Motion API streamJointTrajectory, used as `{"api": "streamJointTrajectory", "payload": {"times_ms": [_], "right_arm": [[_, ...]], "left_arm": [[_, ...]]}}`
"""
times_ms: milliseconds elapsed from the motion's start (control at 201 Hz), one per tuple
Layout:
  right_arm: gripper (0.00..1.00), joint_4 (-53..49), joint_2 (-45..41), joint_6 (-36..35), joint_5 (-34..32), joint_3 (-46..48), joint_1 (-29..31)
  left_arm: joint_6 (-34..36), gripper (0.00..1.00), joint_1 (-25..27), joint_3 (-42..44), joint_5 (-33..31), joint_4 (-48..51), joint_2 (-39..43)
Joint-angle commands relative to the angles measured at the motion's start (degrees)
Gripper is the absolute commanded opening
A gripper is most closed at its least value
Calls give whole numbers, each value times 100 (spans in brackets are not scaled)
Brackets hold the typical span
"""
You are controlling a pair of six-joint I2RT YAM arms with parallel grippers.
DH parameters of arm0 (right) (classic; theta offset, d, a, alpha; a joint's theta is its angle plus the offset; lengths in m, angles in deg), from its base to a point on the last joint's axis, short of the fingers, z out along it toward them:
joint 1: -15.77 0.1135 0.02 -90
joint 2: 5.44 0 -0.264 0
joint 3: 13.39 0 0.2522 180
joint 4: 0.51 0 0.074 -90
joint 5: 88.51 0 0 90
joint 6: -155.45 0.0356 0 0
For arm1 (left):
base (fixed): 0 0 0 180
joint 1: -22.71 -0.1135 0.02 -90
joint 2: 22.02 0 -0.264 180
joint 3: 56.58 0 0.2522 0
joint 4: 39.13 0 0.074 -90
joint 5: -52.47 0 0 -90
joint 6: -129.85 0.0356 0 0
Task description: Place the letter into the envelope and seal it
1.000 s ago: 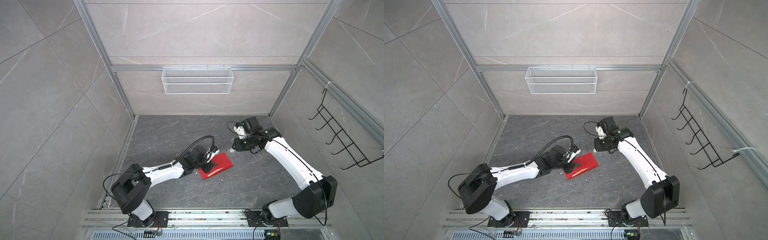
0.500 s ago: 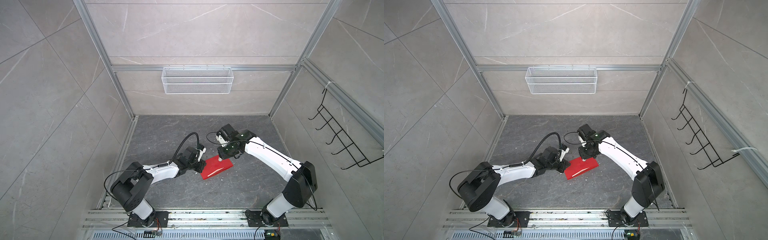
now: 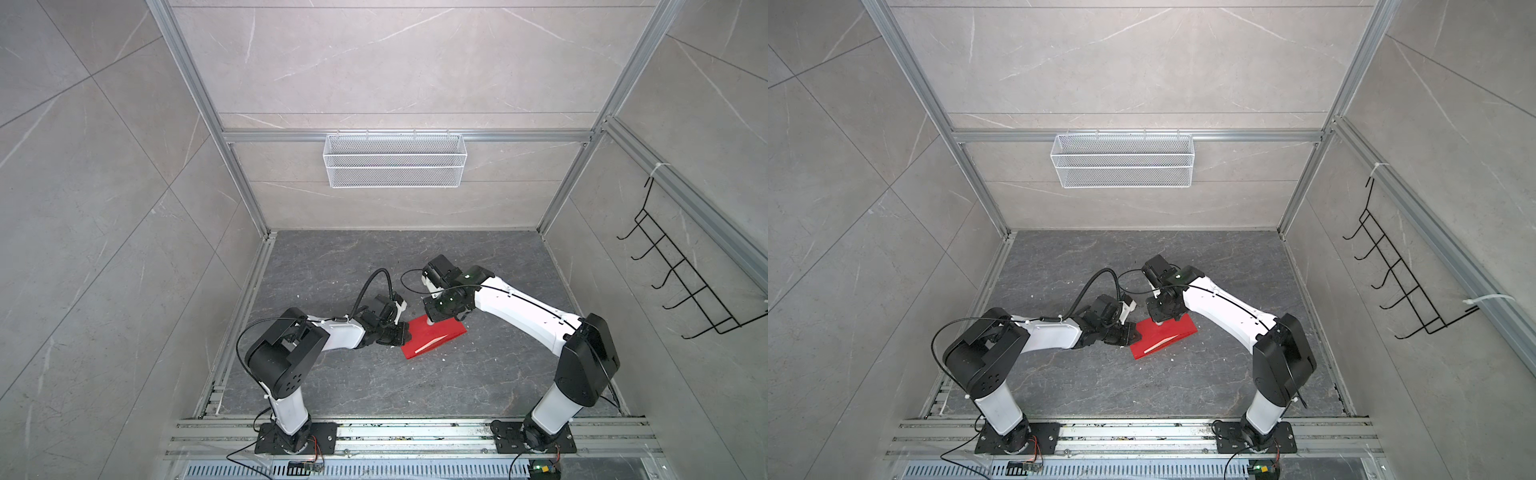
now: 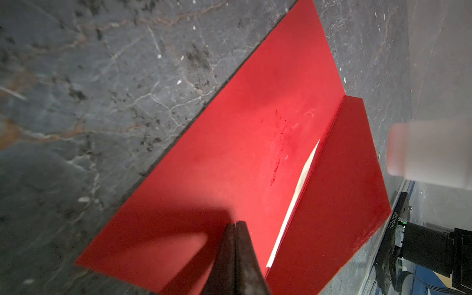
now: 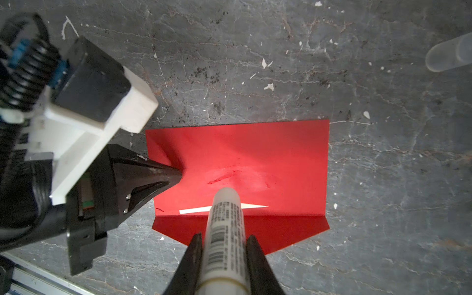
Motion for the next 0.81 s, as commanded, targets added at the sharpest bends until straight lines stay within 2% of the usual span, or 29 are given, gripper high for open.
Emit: {"api": "streamJointTrajectory", "payload": {"times_ms": [0,802], "right_arm": [[0,129,157,172,-113,77,113],[0,534,695,392,-393,347,427]], "left_arm": [[-218,0,-56,-159,122,29,-65],[-316,0,-113,-212,-29,425,-243]]}}
